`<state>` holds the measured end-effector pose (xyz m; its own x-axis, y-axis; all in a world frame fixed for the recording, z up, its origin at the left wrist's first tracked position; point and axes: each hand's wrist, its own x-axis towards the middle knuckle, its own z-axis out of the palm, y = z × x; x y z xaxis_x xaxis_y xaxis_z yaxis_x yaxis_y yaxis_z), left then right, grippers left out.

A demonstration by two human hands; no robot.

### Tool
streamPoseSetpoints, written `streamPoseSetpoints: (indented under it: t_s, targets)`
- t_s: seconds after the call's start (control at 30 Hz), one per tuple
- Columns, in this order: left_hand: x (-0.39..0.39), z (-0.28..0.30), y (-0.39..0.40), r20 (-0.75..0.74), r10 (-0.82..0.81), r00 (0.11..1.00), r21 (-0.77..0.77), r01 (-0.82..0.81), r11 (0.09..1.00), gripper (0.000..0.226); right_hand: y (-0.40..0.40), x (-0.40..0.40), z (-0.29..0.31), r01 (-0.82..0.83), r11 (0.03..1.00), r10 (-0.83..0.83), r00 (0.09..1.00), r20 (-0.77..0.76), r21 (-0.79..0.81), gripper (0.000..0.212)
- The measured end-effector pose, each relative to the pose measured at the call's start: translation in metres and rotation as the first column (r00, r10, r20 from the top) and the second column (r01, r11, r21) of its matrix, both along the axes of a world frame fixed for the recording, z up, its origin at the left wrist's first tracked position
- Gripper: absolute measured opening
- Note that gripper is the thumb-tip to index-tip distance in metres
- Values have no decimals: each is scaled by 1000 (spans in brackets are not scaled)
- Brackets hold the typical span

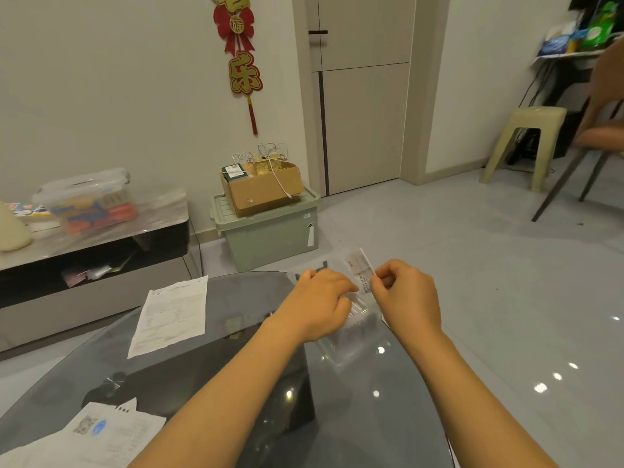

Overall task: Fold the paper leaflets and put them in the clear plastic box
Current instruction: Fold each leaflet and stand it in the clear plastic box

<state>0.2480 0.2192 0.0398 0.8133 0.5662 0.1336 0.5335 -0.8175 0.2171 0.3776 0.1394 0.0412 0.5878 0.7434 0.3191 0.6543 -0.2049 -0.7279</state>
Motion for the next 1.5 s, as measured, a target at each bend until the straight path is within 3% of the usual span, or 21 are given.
streamPoseSetpoints:
  t_s: [0.13, 0.33, 0.5, 0.77, 0.93, 1.1, 1.2, 1.37, 1.5]
  targets:
    - [9, -7, 9, -33, -102, 994, 16, 103, 995, 61, 5, 4, -3, 24, 999, -21, 997, 71, -35, 12]
    - [8, -16, 14, -16, -102, 995, 65, 103, 993, 75, 10, 1, -6, 28, 996, -9, 978, 208, -87, 17]
    - [6, -17, 11, -3, -71, 998, 18, 71, 997, 57, 13, -3, -8, 37, 998, -25, 974, 227, -47, 17]
    - [11, -12, 11, -131, -37, 991, 14, 39, 999, 66, 10, -7, -6, 36, 999, -39, 964, 261, 19, 10]
    - [9, -14, 12, -108, -23, 994, 34, 27, 999, 62, 13, -8, -8, 44, 996, -17, 954, 300, -83, 16]
    - [8, -19, 11, -44, -36, 998, 52, 39, 998, 80, 17, -10, -5, 91, 963, 14, 922, 386, -252, 20]
    - [8, -20, 11, 20, -43, 999, 27, 43, 999, 72, 19, -12, 1, 136, 932, 22, 903, 428, -335, 17]
    - [7, -22, 10, 99, -4, 995, -34, 8, 999, 59, 21, -13, 4, 141, 893, 52, 911, 408, -428, 17]
    - [7, -19, 10, 45, -32, 998, -20, 33, 999, 60, 22, -9, 2, 81, 893, 75, 943, 325, -443, 18]
